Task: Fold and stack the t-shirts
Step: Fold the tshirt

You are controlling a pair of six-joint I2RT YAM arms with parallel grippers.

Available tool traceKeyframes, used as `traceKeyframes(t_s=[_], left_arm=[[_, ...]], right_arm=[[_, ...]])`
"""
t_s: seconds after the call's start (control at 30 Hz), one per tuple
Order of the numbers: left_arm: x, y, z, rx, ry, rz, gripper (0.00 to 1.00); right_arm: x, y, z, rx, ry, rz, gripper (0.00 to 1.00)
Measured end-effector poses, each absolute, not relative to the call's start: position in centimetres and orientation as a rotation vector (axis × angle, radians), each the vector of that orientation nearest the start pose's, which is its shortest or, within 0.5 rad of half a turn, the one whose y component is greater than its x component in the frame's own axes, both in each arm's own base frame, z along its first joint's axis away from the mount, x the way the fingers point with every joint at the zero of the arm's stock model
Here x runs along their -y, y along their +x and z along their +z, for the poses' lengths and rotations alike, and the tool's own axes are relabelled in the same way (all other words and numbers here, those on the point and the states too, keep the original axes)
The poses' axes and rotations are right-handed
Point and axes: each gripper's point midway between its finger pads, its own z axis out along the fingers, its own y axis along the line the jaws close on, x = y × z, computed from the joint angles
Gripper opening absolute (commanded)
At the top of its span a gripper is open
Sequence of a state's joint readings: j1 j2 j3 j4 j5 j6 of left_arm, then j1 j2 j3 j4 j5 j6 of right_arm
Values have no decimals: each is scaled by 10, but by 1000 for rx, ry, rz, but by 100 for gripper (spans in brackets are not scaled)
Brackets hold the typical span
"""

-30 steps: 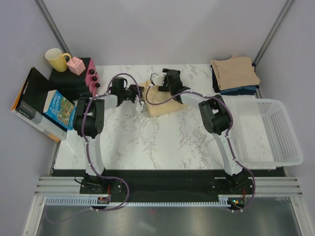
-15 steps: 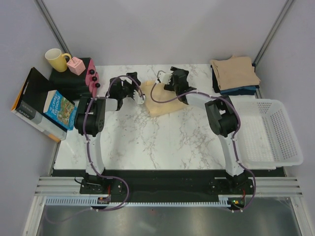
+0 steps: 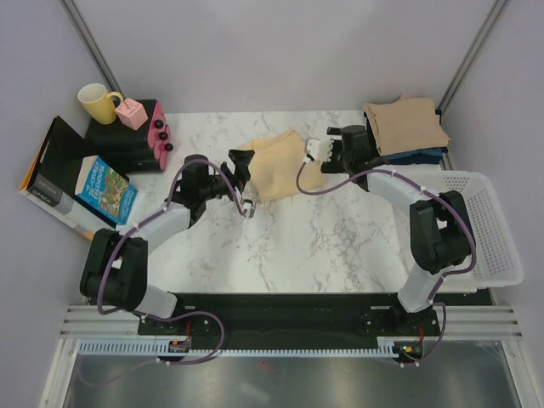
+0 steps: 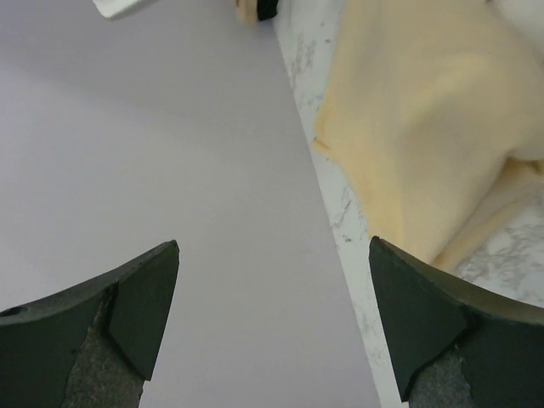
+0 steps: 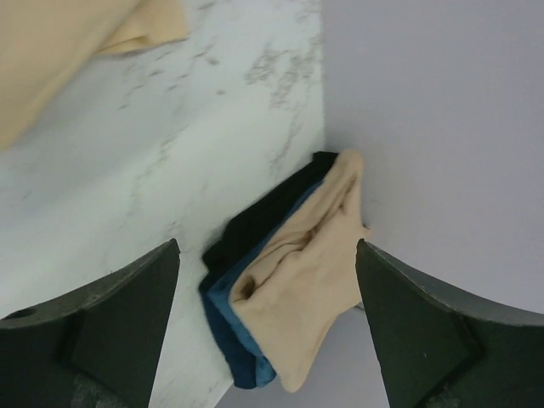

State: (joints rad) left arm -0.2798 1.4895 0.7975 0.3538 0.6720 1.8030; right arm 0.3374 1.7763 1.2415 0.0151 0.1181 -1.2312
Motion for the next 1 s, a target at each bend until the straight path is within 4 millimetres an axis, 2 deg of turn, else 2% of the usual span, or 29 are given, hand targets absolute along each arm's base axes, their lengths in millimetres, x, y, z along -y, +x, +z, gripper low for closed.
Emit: traceKeyframes(t_s=[0.07,0.1,0.17,0.23,0.27,0.33,0.37,0.4,0.43,0.47,0.5,0.57,0.7,0.73,0.8,0.87,0.93,1.0], left_arm=[[210,385,188,-499,1830,351,99],[215,373,180,-487,1855,315,99],[222,348,155,-481,1914,228,97],[226,328,127,-498,1975,141,95],[227,320,115,-507,2002,102,89],[231,311,98,-522,2038,42,75],[233,310,94,-527,2048,26,61],[236,310,89,-541,2057,-1,49],[238,312,86,-562,2059,-19,30],[242,316,85,-584,2057,-36,6],[247,323,88,-612,2044,-48,2],[256,340,103,-653,2001,-50,2],[271,371,152,-686,1869,-7,2],[275,378,166,-683,1830,8,2],[278,384,174,-685,1796,17,2],[283,392,172,-707,1773,23,2],[288,402,157,-753,1763,20,2],[292,413,133,-812,1761,34,2]], right_arm=[[-114,492,144,-1581,-1575,-616,90],[-114,479,128,-1583,-1644,-579,89],[-115,460,100,-1593,-1749,-511,88],[-117,445,82,-1594,-1823,-456,82],[-118,439,75,-1594,-1851,-427,78],[-121,433,70,-1588,-1875,-388,51],[-123,433,70,-1591,-1869,-371,37],[-125,434,72,-1599,-1855,-358,13],[-127,436,75,-1602,-1842,-351,4],[-129,439,79,-1618,-1812,-338,0],[-132,444,85,-1634,-1773,-327,0],[-139,459,103,-1646,-1685,-313,0],[-151,481,133,-1651,-1543,-292,0],[-154,486,137,-1652,-1515,-287,0],[-160,499,140,-1659,-1463,-279,0],[-165,512,133,-1678,-1428,-270,0],[-170,522,121,-1702,-1409,-257,0],[-175,533,104,-1733,-1387,-240,0]])
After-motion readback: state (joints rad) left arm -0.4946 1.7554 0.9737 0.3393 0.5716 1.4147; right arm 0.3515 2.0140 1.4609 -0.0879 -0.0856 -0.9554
